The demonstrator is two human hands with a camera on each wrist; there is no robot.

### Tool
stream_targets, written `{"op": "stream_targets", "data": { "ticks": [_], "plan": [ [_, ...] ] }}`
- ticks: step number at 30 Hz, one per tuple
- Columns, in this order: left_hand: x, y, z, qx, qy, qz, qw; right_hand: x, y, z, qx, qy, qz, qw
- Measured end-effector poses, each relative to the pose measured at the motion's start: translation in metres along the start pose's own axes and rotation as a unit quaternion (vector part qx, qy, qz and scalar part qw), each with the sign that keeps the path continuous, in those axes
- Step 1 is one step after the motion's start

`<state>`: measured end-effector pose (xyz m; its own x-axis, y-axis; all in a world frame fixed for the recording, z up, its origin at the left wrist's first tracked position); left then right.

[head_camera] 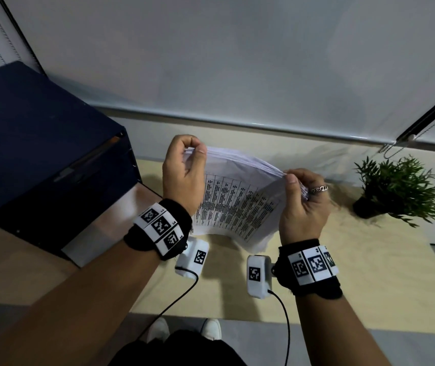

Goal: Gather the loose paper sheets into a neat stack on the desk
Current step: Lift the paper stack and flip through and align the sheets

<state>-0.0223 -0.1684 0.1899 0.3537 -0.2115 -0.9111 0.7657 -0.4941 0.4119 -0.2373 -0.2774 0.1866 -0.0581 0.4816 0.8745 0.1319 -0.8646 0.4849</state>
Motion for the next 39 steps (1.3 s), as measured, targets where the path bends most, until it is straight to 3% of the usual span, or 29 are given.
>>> {"op": "stream_targets", "data": {
  "ticks": [14,19,26,30,36,39],
  "plan": [
    [0.002,0.01,-0.002,-0.033,-0.011,-0.054,0.998,0.005,0.0,0.003,-0.032,0.02,0.042,0.998],
    [0.004,0.013,0.003,-0.011,-0.028,-0.08,0.996,0.006,0.0,0.004,-0.029,0.006,0.034,0.999],
    [0.01,0.022,0.0,-0.007,0.043,-0.072,0.996,0.001,0.001,0.003,-0.039,0.005,0.048,0.998],
    [0.011,0.025,-0.004,-0.042,0.028,-0.075,0.996,-0.001,0.001,0.004,-0.051,0.005,0.063,0.997],
    [0.012,0.026,0.011,0.052,0.016,-0.05,0.997,-0.002,0.004,0.004,-0.077,0.033,0.088,0.993],
    [0.018,0.028,0.008,0.053,-0.01,-0.055,0.997,-0.003,0.007,0.001,-0.084,0.048,0.098,0.99]
  ]
}}
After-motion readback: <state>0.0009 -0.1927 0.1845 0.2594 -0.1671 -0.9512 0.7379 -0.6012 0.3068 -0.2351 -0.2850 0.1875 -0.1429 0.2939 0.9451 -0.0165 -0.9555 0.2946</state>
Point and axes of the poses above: each hand's wrist, its own y-axis towards the middle knuckle, its own z-axis out of the palm, x = y × z, the point moved 7 cm from there along y, towards the middle knuckle, and after that the axes turned 2 degrees about x, right-handed, at the moved point
